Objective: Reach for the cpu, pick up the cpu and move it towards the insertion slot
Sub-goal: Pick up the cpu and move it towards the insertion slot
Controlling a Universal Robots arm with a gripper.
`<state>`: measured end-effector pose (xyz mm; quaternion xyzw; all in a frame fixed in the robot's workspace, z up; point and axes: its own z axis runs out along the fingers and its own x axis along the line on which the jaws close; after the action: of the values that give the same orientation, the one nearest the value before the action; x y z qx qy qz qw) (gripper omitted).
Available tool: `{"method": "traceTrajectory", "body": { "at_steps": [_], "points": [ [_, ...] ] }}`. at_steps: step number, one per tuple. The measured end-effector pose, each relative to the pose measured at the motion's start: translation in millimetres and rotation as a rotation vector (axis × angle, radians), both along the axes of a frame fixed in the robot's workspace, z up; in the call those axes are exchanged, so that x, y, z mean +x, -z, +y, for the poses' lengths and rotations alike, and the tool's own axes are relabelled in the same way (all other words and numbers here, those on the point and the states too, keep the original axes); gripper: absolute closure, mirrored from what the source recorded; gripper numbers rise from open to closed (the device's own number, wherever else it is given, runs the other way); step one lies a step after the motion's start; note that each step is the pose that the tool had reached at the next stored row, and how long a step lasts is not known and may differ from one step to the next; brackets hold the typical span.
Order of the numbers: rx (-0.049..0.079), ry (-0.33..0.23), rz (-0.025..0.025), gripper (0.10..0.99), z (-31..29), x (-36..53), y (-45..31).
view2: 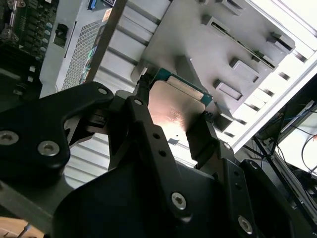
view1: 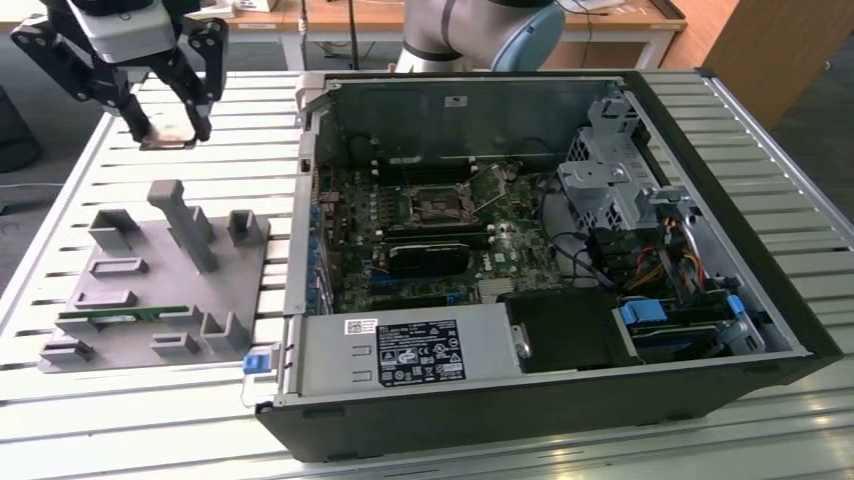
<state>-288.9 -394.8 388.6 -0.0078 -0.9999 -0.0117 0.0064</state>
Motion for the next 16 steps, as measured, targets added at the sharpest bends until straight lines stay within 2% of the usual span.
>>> {"method": "traceTrajectory", "body": {
  "at_steps": [16],
  "points": [
    [0.0,0.0,0.0,0.541,17.2,50.7,0.3]
  ]
}}
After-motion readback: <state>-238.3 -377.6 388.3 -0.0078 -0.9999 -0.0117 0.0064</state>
